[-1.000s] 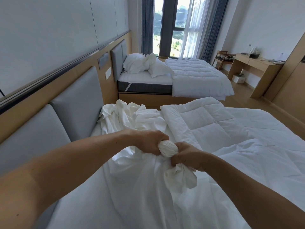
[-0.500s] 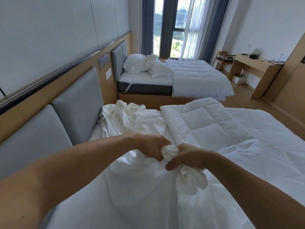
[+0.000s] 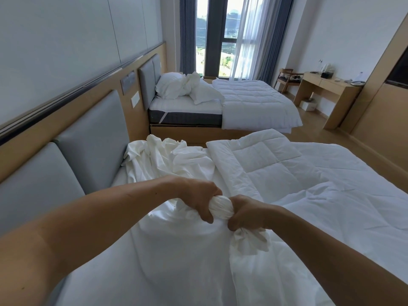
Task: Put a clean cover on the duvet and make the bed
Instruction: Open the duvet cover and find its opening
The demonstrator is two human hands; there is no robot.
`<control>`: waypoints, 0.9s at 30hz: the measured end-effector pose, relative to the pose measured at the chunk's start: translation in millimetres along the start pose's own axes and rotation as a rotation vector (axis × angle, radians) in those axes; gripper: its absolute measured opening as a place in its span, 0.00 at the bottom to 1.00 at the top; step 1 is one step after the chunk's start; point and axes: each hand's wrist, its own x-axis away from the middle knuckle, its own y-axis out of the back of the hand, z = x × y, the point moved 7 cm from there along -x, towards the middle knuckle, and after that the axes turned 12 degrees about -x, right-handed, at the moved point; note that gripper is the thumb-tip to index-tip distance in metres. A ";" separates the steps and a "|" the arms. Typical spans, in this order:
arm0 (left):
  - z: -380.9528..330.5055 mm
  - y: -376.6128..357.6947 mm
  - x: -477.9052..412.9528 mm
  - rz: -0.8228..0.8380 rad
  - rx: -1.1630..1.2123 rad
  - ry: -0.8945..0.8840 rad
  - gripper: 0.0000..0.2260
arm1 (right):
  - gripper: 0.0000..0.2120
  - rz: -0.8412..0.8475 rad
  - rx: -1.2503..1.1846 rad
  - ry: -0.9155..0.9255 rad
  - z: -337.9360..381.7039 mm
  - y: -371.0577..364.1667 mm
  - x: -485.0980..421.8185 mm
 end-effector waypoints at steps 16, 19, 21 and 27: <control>-6.7 14.1 12.8 -0.017 -0.017 -0.014 0.14 | 0.09 0.013 -0.285 -0.087 4.4 0.8 8.9; -5.3 13.7 14.3 -0.001 0.007 -0.013 0.14 | 0.10 0.035 -0.296 -0.094 9.3 1.2 10.6; -6.3 12.2 14.5 0.008 0.015 -0.023 0.14 | 0.11 0.059 -0.198 -0.098 11.5 2.1 12.2; -12.6 11.5 13.4 0.019 0.039 -0.032 0.13 | 0.15 0.043 -0.070 -0.112 11.1 4.3 15.7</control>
